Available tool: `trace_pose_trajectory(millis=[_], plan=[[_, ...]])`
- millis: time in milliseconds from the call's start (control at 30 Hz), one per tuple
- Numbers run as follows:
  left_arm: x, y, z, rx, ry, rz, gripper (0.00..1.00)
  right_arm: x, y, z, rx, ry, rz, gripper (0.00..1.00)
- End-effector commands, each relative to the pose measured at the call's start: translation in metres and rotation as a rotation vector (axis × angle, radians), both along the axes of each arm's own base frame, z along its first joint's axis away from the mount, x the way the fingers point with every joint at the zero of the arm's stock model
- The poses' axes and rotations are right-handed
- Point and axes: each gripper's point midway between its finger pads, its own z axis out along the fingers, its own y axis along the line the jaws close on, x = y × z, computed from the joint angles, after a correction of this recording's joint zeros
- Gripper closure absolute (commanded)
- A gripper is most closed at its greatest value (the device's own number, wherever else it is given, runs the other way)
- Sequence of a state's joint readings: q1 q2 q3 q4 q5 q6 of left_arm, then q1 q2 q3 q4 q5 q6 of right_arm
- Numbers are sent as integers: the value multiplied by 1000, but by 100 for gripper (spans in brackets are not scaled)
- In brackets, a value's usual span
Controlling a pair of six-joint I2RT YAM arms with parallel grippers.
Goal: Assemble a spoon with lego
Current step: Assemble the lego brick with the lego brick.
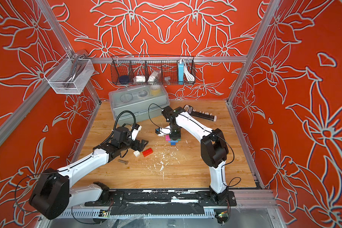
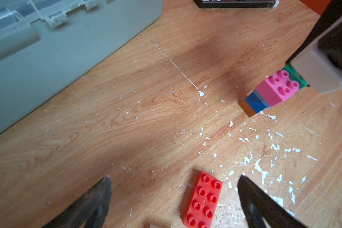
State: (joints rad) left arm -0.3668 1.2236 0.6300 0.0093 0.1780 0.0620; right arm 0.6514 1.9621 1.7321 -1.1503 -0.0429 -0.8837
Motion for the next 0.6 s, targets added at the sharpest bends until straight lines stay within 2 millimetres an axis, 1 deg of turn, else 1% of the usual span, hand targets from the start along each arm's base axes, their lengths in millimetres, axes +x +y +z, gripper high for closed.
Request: trace_pose_trajectory(millis=[0, 200, 400, 567], plan=[[-2, -2, 5, 1, -25, -18, 2, -2, 1, -7, -17, 21, 4, 100], [-2, -1, 5, 2, -26, -16, 2, -7, -1, -18, -33, 51, 4, 100], [-2, -1, 4, 2, -27, -14, 2, -14, -5, -35, -57, 86, -2, 100], [-2, -1, 5, 1, -30, -15, 2, -18, -3, -44, -54, 114, -9, 100]])
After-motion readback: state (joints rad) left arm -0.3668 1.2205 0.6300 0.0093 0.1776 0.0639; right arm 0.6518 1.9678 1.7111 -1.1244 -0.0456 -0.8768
